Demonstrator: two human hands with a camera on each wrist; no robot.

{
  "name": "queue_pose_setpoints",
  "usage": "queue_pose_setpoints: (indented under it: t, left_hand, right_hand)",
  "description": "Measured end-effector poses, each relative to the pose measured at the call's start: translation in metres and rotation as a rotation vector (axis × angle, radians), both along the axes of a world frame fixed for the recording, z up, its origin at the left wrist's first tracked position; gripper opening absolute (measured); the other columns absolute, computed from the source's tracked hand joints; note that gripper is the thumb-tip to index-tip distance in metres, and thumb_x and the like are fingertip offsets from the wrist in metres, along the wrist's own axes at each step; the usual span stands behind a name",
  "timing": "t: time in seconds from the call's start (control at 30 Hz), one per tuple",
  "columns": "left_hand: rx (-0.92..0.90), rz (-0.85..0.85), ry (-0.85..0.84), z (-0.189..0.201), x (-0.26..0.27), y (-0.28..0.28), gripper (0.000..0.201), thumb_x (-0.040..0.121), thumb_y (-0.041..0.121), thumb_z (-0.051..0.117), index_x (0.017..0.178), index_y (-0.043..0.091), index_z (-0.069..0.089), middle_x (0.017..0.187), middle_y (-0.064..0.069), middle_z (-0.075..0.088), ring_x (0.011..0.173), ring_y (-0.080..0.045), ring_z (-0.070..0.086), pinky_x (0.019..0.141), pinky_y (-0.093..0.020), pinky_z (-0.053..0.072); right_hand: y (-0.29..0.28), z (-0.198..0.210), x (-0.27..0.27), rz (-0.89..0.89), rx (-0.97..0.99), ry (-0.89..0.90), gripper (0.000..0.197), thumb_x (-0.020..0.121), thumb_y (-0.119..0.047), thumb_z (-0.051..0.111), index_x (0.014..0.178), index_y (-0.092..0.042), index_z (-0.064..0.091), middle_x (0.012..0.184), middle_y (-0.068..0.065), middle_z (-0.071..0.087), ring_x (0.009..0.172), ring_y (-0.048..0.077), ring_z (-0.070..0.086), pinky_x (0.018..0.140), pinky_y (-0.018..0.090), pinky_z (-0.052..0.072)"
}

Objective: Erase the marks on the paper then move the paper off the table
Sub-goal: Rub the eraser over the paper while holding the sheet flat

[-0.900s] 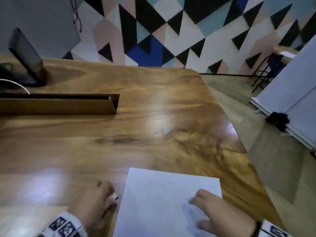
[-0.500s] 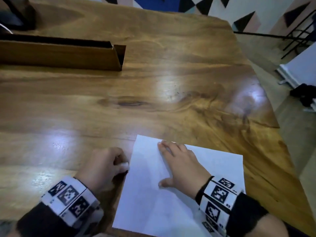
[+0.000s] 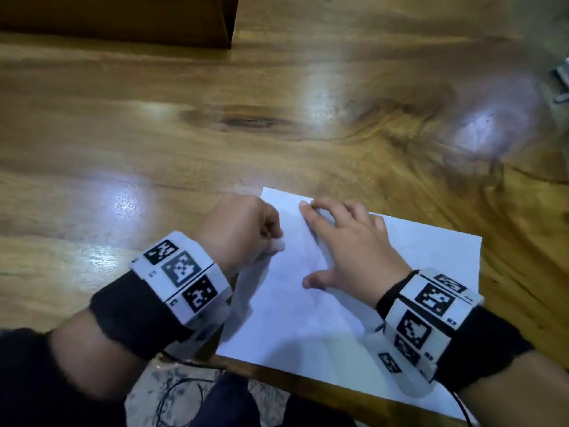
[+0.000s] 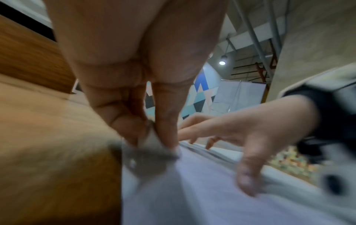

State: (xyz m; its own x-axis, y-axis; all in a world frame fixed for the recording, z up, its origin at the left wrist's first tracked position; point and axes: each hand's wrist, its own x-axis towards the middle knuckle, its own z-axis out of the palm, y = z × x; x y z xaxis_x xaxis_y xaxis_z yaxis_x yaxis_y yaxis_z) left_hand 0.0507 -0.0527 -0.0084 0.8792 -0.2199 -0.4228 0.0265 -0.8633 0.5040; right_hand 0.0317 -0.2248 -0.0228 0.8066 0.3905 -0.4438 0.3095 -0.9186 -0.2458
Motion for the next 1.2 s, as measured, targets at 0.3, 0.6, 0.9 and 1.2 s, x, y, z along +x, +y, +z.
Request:
queue_pose_setpoints:
  t: [0.3, 0.6, 0.9, 1.2]
  left_hand:
    - [-0.023, 0.096, -0.131, 0.001, 0.026, 0.002, 0.013, 0.07, 0.02, 0.075, 0.079, 0.012, 0.07, 0.069, -0.003, 0.064, 0.065, -0.015, 0.055, 0.05, -0.007, 0.03]
    - [0.0, 0.122, -0.141, 0.004, 0.033, 0.003, 0.015, 0.072, 0.019, 0.073, 0.083, 0.01, 0.07, 0.072, -0.003, 0.063, 0.069, -0.016, 0.054, 0.052, -0.007, 0.031]
    - [0.03, 0.051, 0.072, 0.009, 0.001, 0.008, 0.011, 0.07, 0.023, 0.076, 0.071, 0.018, 0.066, 0.065, 0.005, 0.061, 0.06, -0.009, 0.054, 0.049, -0.012, 0.037]
    - [0.068, -0.095, -0.113, 0.003, 0.0, 0.003, 0.01, 0.078, 0.02, 0.067, 0.083, 0.012, 0.067, 0.079, -0.004, 0.065, 0.074, -0.017, 0.057, 0.053, -0.012, 0.032]
  right_hand:
    - [0.002, 0.0, 0.004, 0.042, -0.036, -0.033, 0.108, 0.067, -0.068, 0.066, 0.148, -0.04, 0.001, 0.144, -0.011, 0.01, 0.127, 0.019, 0.014, 0.098, 0.036, 0.02]
    - [0.003, -0.001, 0.004, 0.06, -0.048, -0.032, 0.108, 0.068, -0.066, 0.066, 0.149, -0.038, 0.0, 0.145, -0.008, 0.01, 0.129, 0.02, 0.015, 0.099, 0.036, 0.02]
    - [0.003, -0.001, 0.005, 0.079, -0.055, -0.047, 0.109, 0.067, -0.066, 0.067, 0.149, -0.034, 0.003, 0.144, -0.005, 0.013, 0.129, 0.022, 0.016, 0.099, 0.038, 0.022]
    - [0.009, 0.0, 0.002, 0.029, -0.079, -0.042, 0.109, 0.067, -0.062, 0.069, 0.149, -0.035, 0.003, 0.144, -0.006, 0.014, 0.129, 0.022, 0.017, 0.1, 0.038, 0.023]
